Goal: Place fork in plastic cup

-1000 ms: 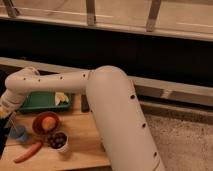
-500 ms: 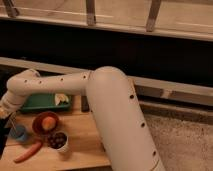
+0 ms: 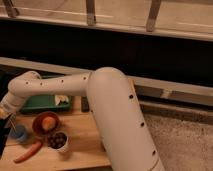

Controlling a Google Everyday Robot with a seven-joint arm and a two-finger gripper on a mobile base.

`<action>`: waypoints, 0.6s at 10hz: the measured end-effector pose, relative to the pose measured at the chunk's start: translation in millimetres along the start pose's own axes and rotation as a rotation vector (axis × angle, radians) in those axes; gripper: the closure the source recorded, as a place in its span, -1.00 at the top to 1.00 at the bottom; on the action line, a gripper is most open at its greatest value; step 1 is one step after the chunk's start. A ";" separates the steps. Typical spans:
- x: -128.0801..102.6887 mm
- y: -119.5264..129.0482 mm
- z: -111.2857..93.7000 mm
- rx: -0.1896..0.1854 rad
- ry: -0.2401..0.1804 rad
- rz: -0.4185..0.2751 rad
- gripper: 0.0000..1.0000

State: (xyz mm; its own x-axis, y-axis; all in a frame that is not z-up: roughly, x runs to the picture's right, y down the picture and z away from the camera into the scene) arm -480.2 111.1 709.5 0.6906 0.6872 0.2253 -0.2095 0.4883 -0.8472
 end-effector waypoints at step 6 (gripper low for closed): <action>26.0 -5.0 17.4 -0.024 -0.013 0.071 -1.00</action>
State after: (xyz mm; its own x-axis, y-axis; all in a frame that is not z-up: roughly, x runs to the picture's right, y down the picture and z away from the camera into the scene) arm -473.2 135.9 728.0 0.6655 0.7267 0.1705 -0.2410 0.4253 -0.8724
